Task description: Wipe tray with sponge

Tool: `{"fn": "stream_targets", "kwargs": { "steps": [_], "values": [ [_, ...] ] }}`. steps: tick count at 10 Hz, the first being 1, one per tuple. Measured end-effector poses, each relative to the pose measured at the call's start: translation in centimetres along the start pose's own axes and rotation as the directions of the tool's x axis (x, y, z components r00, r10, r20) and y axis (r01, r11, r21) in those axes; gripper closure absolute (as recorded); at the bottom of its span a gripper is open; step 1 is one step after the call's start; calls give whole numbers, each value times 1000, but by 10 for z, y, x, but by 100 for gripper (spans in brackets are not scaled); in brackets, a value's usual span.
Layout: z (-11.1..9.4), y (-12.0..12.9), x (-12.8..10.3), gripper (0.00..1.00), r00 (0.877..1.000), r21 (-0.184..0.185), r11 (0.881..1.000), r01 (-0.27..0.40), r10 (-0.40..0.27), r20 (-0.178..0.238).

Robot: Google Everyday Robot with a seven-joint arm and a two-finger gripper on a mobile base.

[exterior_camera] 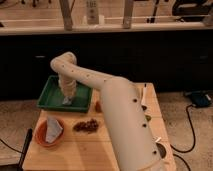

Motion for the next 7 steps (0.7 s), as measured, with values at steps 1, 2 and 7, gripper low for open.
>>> {"fn": "stream_targets", "kwargs": {
  "steps": [1,2,7],
  "values": [
    [0,0,0,97,1000,0,1000,-1,1,0],
    [0,0,0,97,1000,0,1000,0,0,0],
    [0,0,0,97,1000,1,1000,-1,1,1]
  ]
}}
